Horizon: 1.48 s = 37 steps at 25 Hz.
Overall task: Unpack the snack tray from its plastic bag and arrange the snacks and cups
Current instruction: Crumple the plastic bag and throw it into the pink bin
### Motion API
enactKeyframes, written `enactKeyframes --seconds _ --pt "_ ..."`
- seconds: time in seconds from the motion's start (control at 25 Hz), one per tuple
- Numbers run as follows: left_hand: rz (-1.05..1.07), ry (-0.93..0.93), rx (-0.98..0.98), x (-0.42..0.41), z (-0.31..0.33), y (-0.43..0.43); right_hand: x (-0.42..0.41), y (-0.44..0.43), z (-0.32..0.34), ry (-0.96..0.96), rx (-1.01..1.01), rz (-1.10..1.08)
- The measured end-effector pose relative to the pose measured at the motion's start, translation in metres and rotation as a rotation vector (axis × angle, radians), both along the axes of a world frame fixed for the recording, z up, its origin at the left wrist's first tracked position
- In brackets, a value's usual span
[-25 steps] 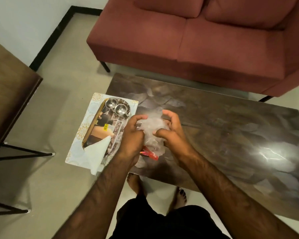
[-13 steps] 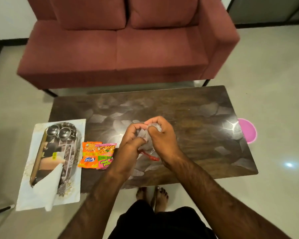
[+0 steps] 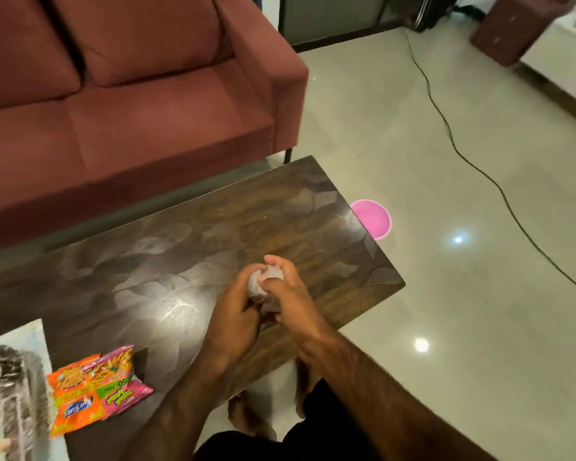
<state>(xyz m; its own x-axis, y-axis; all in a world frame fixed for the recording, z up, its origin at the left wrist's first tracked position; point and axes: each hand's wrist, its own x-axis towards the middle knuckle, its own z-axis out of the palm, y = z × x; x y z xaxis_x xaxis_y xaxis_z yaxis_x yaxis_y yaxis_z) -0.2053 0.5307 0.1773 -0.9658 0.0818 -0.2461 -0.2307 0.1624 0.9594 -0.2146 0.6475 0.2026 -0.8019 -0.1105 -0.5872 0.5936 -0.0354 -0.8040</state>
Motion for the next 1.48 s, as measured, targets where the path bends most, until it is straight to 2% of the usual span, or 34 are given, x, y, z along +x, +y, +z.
enactKeyframes --seconds 0.12,0.28,0.48,0.6,0.68,0.76,0.84,0.92,1.04,1.16,1.32,1.4,1.48 --pt "0.123 -0.098 0.009 -0.024 -0.006 0.028 -0.002 0.027 -0.015 0.142 0.105 0.159" --pt "0.152 -0.27 0.04 -0.065 -0.015 0.081 -0.02 0.082 -0.035 0.321 0.323 0.334" --pt "0.206 -0.526 0.104 -0.128 -0.033 0.183 -0.069 0.182 -0.083 0.385 0.501 0.469" --pt "0.263 -0.694 0.138 -0.17 -0.046 0.256 -0.112 0.243 -0.11 0.378 0.698 0.49" --pt "0.196 -0.786 0.068 -0.202 -0.066 0.303 -0.142 0.292 -0.131 0.392 0.824 0.484" --pt "-0.012 -0.822 -0.049 -0.233 -0.087 0.346 -0.169 0.342 -0.15 0.43 0.895 0.443" --pt "-0.204 -0.767 -0.101 -0.256 -0.104 0.383 -0.194 0.388 -0.17 0.421 0.877 0.281" --pt "-0.32 -0.694 -0.157 -0.271 -0.123 0.407 -0.223 0.426 -0.201 0.329 0.824 0.125" --pt "-0.37 -0.696 -0.259 -0.27 -0.15 0.41 -0.272 0.466 -0.261 0.191 0.857 0.043" --pt "-0.388 -0.795 -0.263 -0.244 -0.174 0.394 -0.327 0.484 -0.323 0.128 0.9 0.005" --pt "-0.332 -0.948 -0.299 -0.206 -0.207 0.37 -0.384 0.484 -0.391 0.253 0.971 -0.043" --pt "-0.297 -0.976 -0.314 -0.196 -0.222 0.365 -0.401 0.481 -0.425 0.226 1.009 -0.012" --pt "-0.253 -0.982 -0.307 -0.193 -0.234 0.363 -0.409 0.479 -0.452 0.088 0.968 0.079"
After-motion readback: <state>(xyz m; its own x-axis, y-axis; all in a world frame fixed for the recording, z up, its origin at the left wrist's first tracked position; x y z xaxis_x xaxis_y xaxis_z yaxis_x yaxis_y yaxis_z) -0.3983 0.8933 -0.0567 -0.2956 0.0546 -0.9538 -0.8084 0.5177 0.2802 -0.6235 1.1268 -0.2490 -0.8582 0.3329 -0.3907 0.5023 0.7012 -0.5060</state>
